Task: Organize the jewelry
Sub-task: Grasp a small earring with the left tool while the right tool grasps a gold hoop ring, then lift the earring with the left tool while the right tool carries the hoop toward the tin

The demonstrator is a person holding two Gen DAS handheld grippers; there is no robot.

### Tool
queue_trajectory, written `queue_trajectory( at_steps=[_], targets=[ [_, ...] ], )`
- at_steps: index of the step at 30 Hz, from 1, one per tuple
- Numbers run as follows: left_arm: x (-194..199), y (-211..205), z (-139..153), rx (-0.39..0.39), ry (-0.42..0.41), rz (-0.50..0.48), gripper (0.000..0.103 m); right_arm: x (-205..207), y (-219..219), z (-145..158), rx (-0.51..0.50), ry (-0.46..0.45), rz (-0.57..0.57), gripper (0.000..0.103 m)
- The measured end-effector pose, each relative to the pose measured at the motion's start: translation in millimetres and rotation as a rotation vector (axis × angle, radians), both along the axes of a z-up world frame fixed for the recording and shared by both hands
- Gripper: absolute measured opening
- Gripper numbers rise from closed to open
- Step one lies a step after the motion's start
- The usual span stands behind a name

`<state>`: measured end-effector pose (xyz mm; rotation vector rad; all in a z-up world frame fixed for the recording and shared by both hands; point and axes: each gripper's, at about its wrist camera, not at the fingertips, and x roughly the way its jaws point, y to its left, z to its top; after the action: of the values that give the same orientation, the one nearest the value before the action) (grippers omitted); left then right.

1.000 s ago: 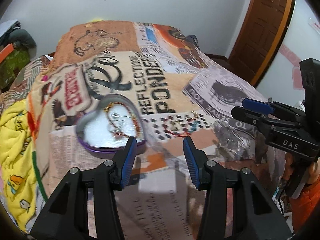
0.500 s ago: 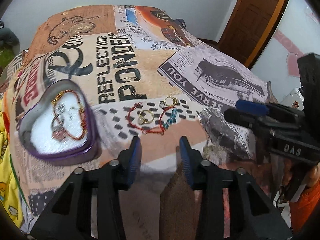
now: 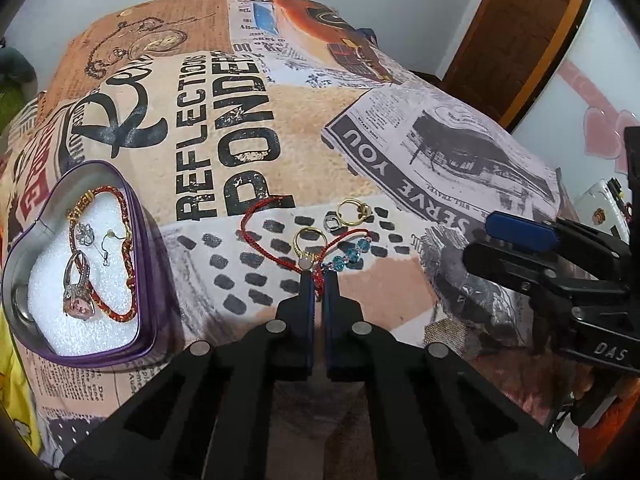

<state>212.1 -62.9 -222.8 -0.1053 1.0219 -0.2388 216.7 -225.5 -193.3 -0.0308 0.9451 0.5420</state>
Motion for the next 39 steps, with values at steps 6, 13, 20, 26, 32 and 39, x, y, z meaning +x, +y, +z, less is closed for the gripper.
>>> queue_trajectory(
  at_steps=[6, 13, 20, 26, 32, 39],
  targets=[
    [-16.7, 12.6, 19.7, 0.0, -0.062, 0.015, 0.002, 3.2, 8.4, 0.2, 0.004, 0.008, 0.013, 0.047],
    [-25.9, 36.7, 55.8, 0.007, -0.163, 0.059, 0.002, 19.4, 25.6, -7.3, -0.04, 0.024, 0.033, 0.047],
    [-35.1, 56.6, 82.9, 0.006, -0.256, 0.103, 0.002, 29.6, 46.9, -13.9, -0.09, 0.024, 0.079, 0.047],
    [-37.6, 60.5, 95.6, 0.013, -0.301, 0.102, 0.002, 32.7, 66.0, -21.8, -0.154, -0.01, 0.13, 0.03],
    [-41.7, 56.4, 102.3, 0.013, -0.322, 0.084, 0.002, 29.8, 69.8, -20.4, -0.152, -0.029, 0.145, 0.008],
    [-47.6, 58.0, 122.1, 0.008, -0.369, 0.094, 0.002, 21.5, 65.9, -7.8, -0.124, -0.044, 0.134, 0.008]
  ],
)
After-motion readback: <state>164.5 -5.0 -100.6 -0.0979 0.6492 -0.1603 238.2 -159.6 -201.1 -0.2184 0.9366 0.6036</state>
